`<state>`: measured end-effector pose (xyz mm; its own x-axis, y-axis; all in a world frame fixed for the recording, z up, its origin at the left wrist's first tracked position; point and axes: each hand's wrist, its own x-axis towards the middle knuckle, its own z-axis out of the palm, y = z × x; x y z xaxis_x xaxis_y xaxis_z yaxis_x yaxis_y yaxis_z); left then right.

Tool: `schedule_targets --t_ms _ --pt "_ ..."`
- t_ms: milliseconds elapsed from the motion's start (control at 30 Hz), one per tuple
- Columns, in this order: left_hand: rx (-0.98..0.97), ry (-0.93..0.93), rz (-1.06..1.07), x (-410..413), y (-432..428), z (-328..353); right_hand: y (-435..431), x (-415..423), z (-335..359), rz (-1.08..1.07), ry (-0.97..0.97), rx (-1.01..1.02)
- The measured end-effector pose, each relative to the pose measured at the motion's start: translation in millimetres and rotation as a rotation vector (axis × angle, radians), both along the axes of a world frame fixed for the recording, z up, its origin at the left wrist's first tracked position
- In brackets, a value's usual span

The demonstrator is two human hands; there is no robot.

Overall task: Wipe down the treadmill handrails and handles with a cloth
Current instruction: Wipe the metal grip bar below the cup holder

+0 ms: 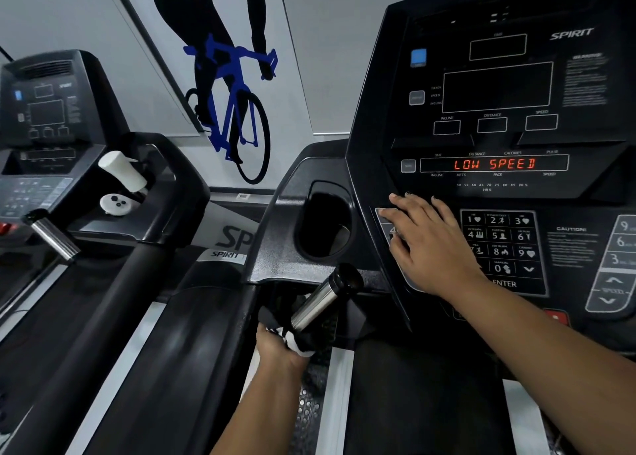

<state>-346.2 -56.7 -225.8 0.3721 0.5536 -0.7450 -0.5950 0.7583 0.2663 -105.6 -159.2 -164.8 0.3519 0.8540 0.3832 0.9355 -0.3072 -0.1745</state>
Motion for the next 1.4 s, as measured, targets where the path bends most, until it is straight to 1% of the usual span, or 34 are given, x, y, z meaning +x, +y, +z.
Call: schedule_targets --t_ms 33,100,167,233,267,367,467,567,633,667,700,767,867,1033,1133,1200,1333,1400 --pt "0.019 -0.059 0.028 0.7 -3.5 -2.9 -0.1 -0.2 0.1 0.0 0.001 0.003" --pt "0.064 -0.098 0.059 1.5 -9.8 -2.1 -0.2 -0.4 0.2 0.003 0.005 0.007" --pt "0.098 -0.088 0.013 1.5 -12.4 0.1 -0.3 -0.4 0.4 0.004 0.009 0.004" --pt "0.113 -0.002 -0.12 4.2 -17.6 7.6 -0.5 -0.4 -0.2 0.005 0.009 0.003" --pt "0.131 0.087 -0.167 5.1 -18.8 9.9 -0.8 -0.5 -0.4 0.006 0.008 0.006" --pt "0.193 0.289 -0.16 4.7 -15.8 11.1 -1.4 -1.0 -1.2 0.008 0.012 0.02" --pt "0.138 0.275 -0.245 11.5 -11.1 24.2 -1.5 -1.0 -1.9 0.008 0.009 0.02" --pt "0.121 0.304 -0.209 13.3 -6.0 19.2 -1.0 -0.7 -2.4 0.009 0.005 0.015" --pt "0.11 0.288 -0.211 8.6 -5.8 22.5 -0.9 -0.5 -2.2 0.006 0.008 0.016" --pt "0.096 0.314 -0.245 5.1 -7.2 27.0 -0.8 -0.6 -1.8 0.003 0.007 0.015" --pt "0.069 0.299 -0.284 1.0 -7.9 31.0 -0.5 -0.7 -1.6 0.003 0.005 0.013" --pt "0.038 0.174 -0.35 3.6 -13.9 47.1 -0.3 -0.7 -1.4 0.006 0.004 0.013" --pt "0.071 0.242 -0.26 5.6 -18.8 49.2 -0.5 -0.7 -1.3 0.005 0.007 0.013" --pt "0.047 0.236 -0.061 7.1 -21.2 35.5 -1.3 -0.7 -0.1 0.007 0.006 0.013" --pt "0.016 0.104 -0.087 8.0 -28.2 40.4 -1.0 -0.7 -0.1 0.008 0.009 0.013" --pt "0.019 0.112 -0.098 9.6 -31.2 44.1 -0.8 -0.4 -0.7 0.007 0.003 0.011" --pt "0.056 0.339 0.005 16.0 -34.1 41.0 -1.3 -0.4 -2.1 0.004 -0.004 0.003" --pt "0.13 0.369 0.017 17.3 -45.4 43.9 -1.4 -0.3 -2.8 0.003 -0.005 -0.003"
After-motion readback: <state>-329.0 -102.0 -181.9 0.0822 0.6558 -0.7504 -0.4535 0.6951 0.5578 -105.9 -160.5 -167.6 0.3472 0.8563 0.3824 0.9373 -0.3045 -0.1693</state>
